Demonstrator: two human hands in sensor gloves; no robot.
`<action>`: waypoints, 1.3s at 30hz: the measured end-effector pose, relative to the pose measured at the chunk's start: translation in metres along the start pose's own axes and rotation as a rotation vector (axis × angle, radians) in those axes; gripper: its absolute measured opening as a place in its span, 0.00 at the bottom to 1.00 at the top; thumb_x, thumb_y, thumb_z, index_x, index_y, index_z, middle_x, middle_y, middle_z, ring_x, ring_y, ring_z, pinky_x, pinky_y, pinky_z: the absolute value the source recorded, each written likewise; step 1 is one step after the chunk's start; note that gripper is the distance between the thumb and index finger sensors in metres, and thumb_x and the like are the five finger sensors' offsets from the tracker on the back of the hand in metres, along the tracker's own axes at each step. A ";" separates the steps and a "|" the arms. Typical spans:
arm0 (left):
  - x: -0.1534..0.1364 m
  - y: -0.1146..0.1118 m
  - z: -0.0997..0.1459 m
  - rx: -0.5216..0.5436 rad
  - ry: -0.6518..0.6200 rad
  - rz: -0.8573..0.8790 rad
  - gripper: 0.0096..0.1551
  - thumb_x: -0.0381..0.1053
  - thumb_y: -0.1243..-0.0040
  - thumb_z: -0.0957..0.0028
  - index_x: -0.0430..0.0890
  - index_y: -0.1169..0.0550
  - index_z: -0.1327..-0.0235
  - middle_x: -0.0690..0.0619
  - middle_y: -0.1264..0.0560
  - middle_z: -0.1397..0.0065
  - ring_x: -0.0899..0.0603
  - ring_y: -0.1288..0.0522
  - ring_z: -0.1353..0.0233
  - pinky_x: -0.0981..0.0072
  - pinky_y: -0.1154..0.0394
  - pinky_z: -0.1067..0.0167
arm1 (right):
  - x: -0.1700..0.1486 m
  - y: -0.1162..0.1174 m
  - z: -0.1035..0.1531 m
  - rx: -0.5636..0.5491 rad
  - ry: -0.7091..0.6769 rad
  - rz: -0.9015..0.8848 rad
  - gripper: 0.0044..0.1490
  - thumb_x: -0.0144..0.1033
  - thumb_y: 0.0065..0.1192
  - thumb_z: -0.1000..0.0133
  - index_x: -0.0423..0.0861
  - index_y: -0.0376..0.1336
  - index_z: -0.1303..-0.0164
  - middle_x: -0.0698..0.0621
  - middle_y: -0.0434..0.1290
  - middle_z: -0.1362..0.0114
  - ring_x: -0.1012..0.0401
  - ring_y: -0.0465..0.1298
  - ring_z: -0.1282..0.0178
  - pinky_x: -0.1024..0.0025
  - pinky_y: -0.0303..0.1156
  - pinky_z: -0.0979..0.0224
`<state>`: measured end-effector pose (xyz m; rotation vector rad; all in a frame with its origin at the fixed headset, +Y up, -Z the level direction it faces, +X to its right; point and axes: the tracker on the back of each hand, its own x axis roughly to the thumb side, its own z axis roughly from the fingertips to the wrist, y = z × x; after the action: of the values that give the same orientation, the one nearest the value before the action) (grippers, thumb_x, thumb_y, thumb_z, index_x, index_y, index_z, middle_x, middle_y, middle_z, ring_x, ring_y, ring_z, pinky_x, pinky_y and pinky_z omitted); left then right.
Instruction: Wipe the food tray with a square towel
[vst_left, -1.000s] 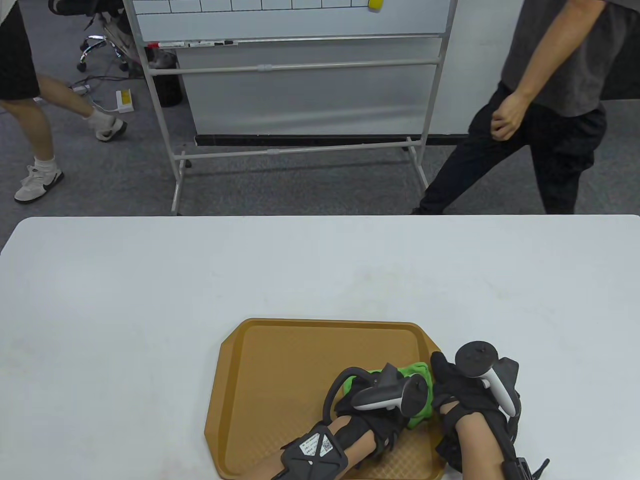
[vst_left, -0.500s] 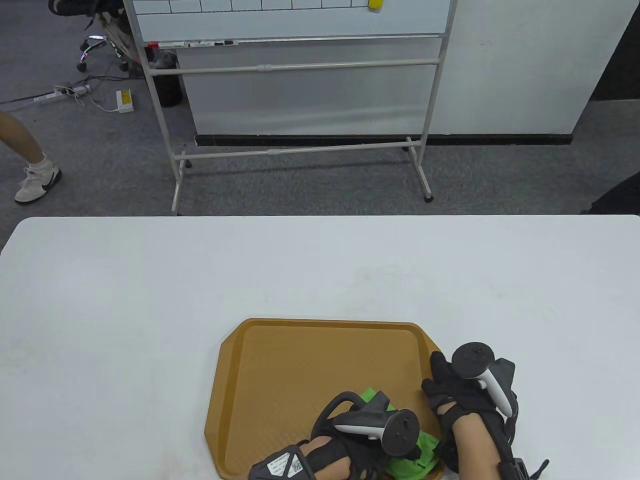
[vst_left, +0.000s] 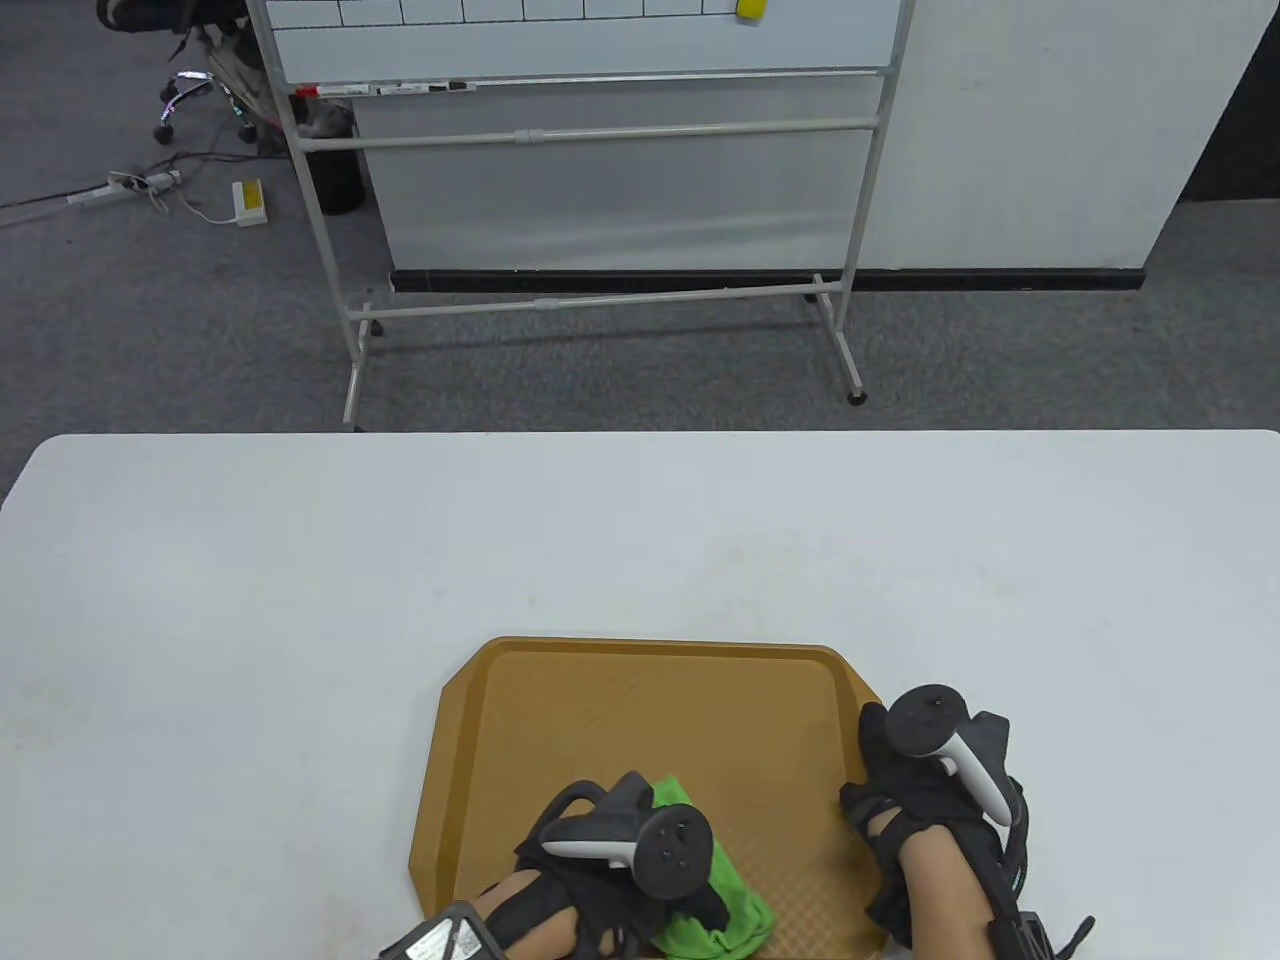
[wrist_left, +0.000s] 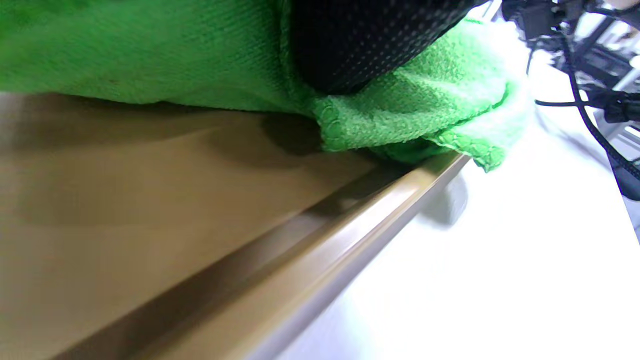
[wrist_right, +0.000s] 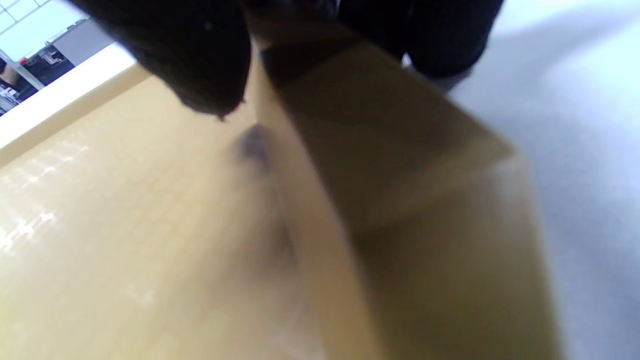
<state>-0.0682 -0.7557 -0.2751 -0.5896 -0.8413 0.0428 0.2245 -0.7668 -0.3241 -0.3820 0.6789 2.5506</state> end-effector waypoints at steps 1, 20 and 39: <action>-0.007 -0.001 0.007 -0.014 0.018 0.006 0.26 0.42 0.36 0.46 0.71 0.23 0.41 0.59 0.37 0.24 0.42 0.36 0.30 0.44 0.37 0.34 | 0.000 0.000 0.000 0.000 0.000 0.001 0.54 0.46 0.66 0.46 0.60 0.35 0.23 0.52 0.44 0.11 0.52 0.67 0.32 0.50 0.64 0.29; -0.078 0.011 0.061 0.005 0.446 -0.141 0.26 0.45 0.36 0.45 0.72 0.25 0.39 0.58 0.34 0.20 0.36 0.37 0.20 0.31 0.61 0.27 | 0.001 0.000 -0.001 0.018 0.001 0.033 0.55 0.44 0.66 0.46 0.60 0.32 0.24 0.51 0.41 0.12 0.52 0.66 0.32 0.50 0.64 0.29; -0.119 0.054 -0.047 0.232 0.582 0.285 0.30 0.52 0.43 0.42 0.64 0.35 0.25 0.53 0.49 0.14 0.32 0.47 0.21 0.39 0.46 0.28 | 0.003 0.001 -0.001 0.027 0.006 0.043 0.55 0.45 0.65 0.45 0.60 0.31 0.24 0.51 0.40 0.12 0.52 0.65 0.32 0.50 0.63 0.29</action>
<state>-0.1048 -0.7639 -0.4090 -0.4629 -0.1795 0.2153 0.2214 -0.7667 -0.3259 -0.3692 0.7305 2.5792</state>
